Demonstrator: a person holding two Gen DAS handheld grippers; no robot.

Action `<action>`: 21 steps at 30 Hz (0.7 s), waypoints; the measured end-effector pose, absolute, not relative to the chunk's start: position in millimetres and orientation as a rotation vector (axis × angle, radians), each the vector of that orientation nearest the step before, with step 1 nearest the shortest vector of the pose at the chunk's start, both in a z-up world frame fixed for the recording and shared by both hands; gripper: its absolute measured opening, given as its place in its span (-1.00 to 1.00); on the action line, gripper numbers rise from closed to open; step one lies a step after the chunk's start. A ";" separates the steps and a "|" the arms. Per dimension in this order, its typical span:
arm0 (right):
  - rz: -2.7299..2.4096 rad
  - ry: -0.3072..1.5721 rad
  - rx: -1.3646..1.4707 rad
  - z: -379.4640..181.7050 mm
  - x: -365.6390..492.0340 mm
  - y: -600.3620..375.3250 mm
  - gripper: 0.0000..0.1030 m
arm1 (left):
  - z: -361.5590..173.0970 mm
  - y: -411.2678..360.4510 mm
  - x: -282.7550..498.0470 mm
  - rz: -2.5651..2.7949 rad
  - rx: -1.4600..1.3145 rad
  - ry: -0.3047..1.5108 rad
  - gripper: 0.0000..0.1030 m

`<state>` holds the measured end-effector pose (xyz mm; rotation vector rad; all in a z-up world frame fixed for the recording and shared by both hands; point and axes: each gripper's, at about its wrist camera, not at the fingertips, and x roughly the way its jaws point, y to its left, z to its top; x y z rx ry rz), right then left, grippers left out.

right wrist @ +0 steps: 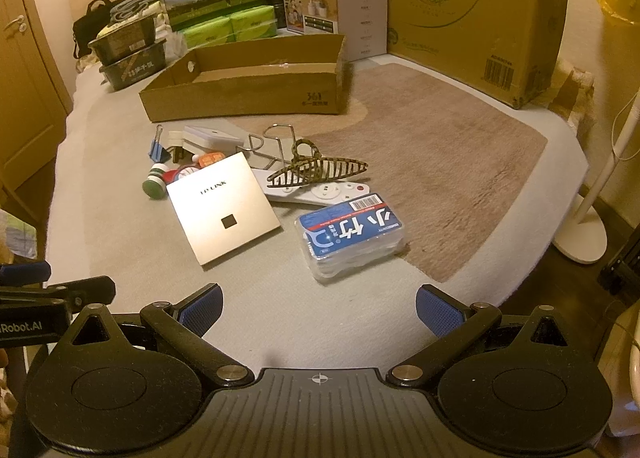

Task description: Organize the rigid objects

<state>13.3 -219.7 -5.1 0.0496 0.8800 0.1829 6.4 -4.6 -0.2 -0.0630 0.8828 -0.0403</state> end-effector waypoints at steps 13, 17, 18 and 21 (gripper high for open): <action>0.241 0.847 -0.039 -23.8 40.8 -238.2 0.99 | -14.5 -13.3 41.5 -0.026 -0.119 0.879 0.90; 0.278 0.845 -0.078 -33.7 60.7 -244.0 0.99 | -20.4 -20.3 55.3 -0.023 -0.125 0.876 0.91; 0.288 0.848 -0.088 -36.9 66.0 -244.9 0.99 | -21.5 -22.1 58.9 -0.020 -0.127 0.875 0.92; 0.326 0.853 -0.117 -46.6 79.8 -245.2 0.99 | -26.7 -27.0 68.5 -0.009 -0.128 0.878 0.96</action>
